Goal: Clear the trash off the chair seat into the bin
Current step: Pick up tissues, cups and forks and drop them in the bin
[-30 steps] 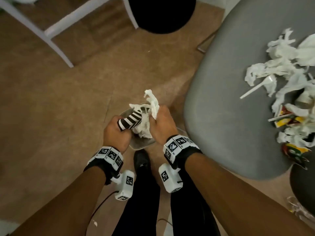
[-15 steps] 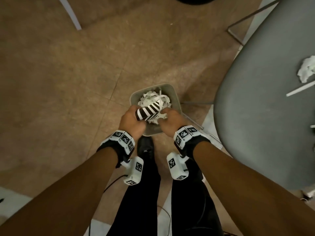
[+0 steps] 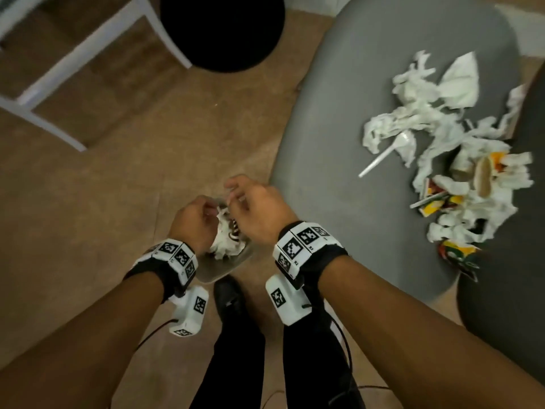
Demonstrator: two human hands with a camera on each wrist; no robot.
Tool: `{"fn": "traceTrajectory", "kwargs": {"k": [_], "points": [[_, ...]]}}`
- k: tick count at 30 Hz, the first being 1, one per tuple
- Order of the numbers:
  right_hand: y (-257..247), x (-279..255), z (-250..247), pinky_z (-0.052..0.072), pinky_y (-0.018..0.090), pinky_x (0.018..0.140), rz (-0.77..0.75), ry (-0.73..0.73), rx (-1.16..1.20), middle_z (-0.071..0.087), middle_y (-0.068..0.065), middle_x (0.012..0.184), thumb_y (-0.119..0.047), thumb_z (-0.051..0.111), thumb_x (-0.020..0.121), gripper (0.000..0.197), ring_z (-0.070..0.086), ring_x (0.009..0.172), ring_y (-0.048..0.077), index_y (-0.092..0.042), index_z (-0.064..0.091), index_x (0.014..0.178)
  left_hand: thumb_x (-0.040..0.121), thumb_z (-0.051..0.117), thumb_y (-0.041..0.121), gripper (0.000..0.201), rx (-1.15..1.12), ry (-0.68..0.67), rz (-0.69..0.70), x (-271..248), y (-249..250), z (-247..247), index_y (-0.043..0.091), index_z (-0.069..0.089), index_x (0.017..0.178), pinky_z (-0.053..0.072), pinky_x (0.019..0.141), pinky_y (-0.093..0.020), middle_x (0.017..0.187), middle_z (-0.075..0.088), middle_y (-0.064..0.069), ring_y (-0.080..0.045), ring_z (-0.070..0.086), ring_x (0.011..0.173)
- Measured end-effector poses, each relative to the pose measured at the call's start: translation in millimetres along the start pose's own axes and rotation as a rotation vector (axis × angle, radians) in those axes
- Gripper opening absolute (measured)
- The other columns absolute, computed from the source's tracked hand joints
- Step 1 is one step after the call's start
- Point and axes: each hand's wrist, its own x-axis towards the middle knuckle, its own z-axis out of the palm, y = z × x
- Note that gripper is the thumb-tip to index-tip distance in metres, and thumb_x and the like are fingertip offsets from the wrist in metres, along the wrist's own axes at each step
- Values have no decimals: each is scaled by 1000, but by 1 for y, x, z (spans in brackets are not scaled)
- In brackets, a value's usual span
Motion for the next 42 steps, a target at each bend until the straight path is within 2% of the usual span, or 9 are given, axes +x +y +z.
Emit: {"fn": "traceTrajectory", "kwargs": {"k": [8, 17, 19, 21, 24, 31, 36, 39, 42], "points": [[77, -18, -182, 55, 39, 87, 131, 303, 5, 71, 1, 98, -17, 53, 92, 30, 69, 85, 23, -16, 60, 121, 85, 54, 13, 27, 63, -16, 409, 54, 205, 36, 17, 60, 110, 54, 85, -41, 99, 66, -4, -26, 65, 91], [166, -47, -296, 48, 26, 82, 266, 497, -57, 71, -2, 105, -23, 53, 95, 27, 66, 91, 17, -20, 62, 121, 76, 72, 23, 96, 572, -51, 741, 76, 375, 116, 35, 16, 153, 27, 112, -55, 161, 7, -7, -37, 17, 145], [178, -41, -306, 50, 30, 88, 264, 550, -62, 69, 0, 110, -23, 52, 95, 30, 66, 95, 19, -19, 59, 124, 78, 73, 26, 96, 711, -157, 666, 85, 377, 125, 40, 15, 152, 26, 110, -59, 163, 0, -3, -38, 12, 147], [189, -33, -316, 49, 31, 93, 281, 588, -46, 64, 1, 116, -22, 54, 93, 37, 63, 99, 19, -18, 53, 129, 82, 70, 24, 78, 762, -212, 636, 92, 368, 128, 36, 29, 148, 34, 106, -55, 158, 17, -5, -38, 24, 140], [203, -16, -330, 43, 30, 97, 338, 629, -79, 52, 8, 131, -25, 58, 91, 48, 57, 110, 23, -14, 45, 136, 90, 58, 17, 38, 599, -173, 711, 94, 344, 121, 24, 50, 127, 45, 89, -38, 126, 47, -7, -30, 49, 110], [216, 31, -341, 37, 46, 111, 545, 615, -233, 41, 15, 148, -38, 65, 87, 73, 41, 136, 39, -8, 33, 145, 89, 53, 17, 19, 311, -69, 534, 76, 304, 92, 13, 49, 108, 37, 72, -30, 104, 52, -4, -26, 54, 89], [215, 41, -343, 43, 48, 105, 565, 560, -283, 55, 17, 137, -35, 66, 86, 59, 51, 127, 41, -10, 44, 135, 90, 48, 14, 56, 208, -91, 520, 65, 288, 76, 25, 37, 144, 42, 93, -31, 128, 51, -8, -26, 54, 112], [206, 37, -341, 49, 36, 88, 478, 584, -254, 68, 16, 114, -19, 60, 86, 30, 62, 106, 37, -8, 63, 114, 91, 46, 17, 21, 291, -58, 485, 61, 279, 74, 11, 61, 105, 45, 78, -33, 99, 45, -5, -29, 56, 87], [191, 29, -334, 49, 31, 76, 446, 589, -194, 69, 12, 100, -12, 56, 87, 20, 65, 94, 32, -10, 68, 103, 91, 44, 16, 23, 192, -15, 454, 53, 267, 72, 7, 61, 103, 47, 77, -36, 98, 44, -6, -27, 54, 79]]}}
